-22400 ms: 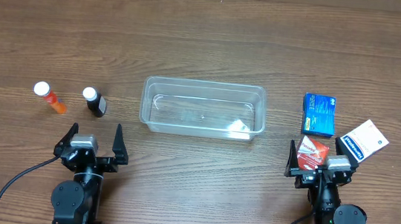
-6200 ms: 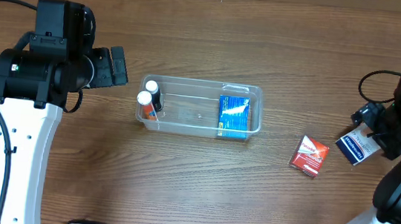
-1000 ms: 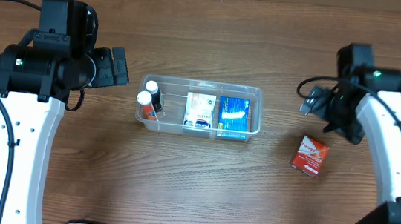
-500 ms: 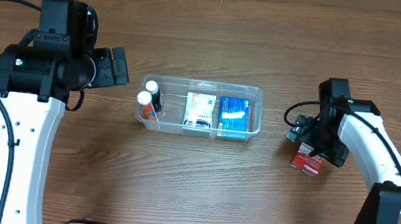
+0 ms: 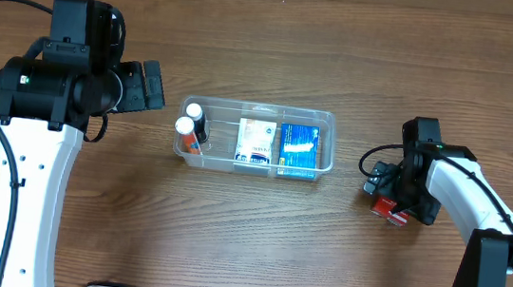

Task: Pack container
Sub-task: 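Grasp the red Panadol box with the right gripper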

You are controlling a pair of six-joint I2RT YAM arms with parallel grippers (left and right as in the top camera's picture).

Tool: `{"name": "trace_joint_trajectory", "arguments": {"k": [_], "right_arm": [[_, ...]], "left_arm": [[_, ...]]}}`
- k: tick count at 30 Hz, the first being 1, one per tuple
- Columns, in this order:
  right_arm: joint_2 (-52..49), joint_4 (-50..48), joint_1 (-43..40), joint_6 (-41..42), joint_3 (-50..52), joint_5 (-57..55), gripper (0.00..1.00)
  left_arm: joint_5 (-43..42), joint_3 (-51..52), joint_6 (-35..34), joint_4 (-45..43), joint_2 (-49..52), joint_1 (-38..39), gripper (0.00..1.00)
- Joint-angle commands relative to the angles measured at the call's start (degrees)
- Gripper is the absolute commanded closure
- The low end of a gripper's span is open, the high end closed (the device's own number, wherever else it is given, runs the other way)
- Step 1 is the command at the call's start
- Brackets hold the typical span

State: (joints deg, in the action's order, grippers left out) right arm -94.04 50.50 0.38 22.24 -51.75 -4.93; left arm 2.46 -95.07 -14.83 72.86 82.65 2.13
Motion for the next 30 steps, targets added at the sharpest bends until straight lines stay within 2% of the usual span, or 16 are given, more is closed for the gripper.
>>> {"name": "trace_joint_trajectory", "arguments": {"k": [1,4,6,10,17,21,23,26,30], "right_arm": [[0.2,-0.5,-0.2,-0.2,0.8,-0.5,0.07],[0.2,-1.0,-0.2,-0.2,0.8,-0.5,0.14],[0.2,-1.1,-0.2,-0.2,0.8,-0.5,0.16],[0.2,-1.2,-0.2,-0.2,0.8,-0.5,0.28],[0.2,0.1,-0.2,-0.2,-2.5,-0.2,0.35],[0.2,5.1,0.3,-0.2,-10.6,1.7,0.35],[0.2,10.8,2.0,-0.2,-20.8,2.3,0.35],[0.2,16.1,5.9,-0.3,-32.7,2.8,0.35],[0.2,18.2,12.8,-0.2,-42.6,2.8,0.36]], "left_arm": [[0.7,-0.5,-0.4,0.0,0.1,-0.3,0.0],[0.7,-0.5,-0.4,0.0,0.1,-0.3,0.0],[0.7,-0.5,-0.4,0.0,0.1,-0.3,0.0],[0.7,-0.5,-0.4,0.0,0.1,-0.3,0.0],[0.7,-0.5,-0.4,0.0,0.1,-0.3,0.0],[0.7,-0.5,-0.4,0.0,0.1,-0.3,0.0],[0.7,-0.5,-0.4,0.0,0.1,-0.3,0.0],[0.7,-0.5,-0.4,0.0,0.1,-0.3,0.0],[0.7,-0.5,-0.4,0.0,0.1,-0.3,0.0]]}}
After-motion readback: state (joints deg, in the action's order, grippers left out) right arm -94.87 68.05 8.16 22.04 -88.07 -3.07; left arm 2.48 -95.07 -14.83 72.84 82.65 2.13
